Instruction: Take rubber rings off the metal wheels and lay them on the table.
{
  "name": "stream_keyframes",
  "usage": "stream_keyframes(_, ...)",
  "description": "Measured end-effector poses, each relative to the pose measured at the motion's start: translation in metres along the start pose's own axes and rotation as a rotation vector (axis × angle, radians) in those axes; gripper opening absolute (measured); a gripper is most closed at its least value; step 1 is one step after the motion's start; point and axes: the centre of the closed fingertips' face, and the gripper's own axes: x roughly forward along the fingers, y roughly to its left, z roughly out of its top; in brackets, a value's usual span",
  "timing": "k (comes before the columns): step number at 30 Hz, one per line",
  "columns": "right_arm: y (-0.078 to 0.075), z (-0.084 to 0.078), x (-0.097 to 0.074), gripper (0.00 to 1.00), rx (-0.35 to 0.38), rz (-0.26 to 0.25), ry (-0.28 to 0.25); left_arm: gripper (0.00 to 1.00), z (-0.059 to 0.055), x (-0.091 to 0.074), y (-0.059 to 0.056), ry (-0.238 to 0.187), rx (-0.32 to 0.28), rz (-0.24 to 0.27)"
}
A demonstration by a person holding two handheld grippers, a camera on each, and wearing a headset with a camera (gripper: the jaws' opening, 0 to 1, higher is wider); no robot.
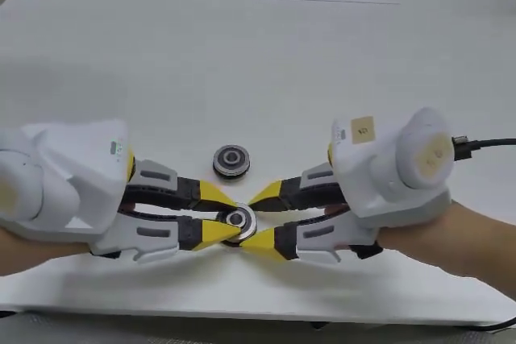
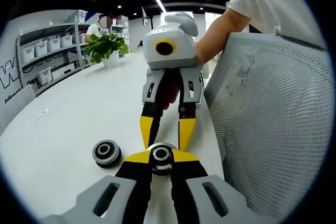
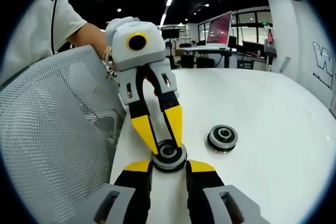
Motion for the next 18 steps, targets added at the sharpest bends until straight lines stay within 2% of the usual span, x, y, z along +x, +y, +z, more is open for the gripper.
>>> stream_keyframes(12, 0.0002, -0.0024, -0.0038, 0.18, -0.023, -0.001, 0.019, 0.07, 0.0001, -0.0006, 0.0011, -0.017, -0.014, 0.012)
stream_keyframes(15, -0.0006, -0.0046, -0.0057, 0.14, -0.023, -0.003, 0.033, 0.07, 0.0001, -0.0008, 0.0013, -0.022, -0.016, 0.014)
stream_keyframes(16, -0.0014, -0.0071, -0.0066, 0.09, -0.032, -0.007, 0.044, 0.07, 0.0, -0.0009, 0.0014, -0.024, -0.017, 0.014)
stream_keyframes(18, -0.0007, -0.0083, -0.0072, 0.06, -0.037, -0.009, 0.038, 0.07, -0.0002, -0.0011, 0.0016, -0.031, -0.025, 0.015)
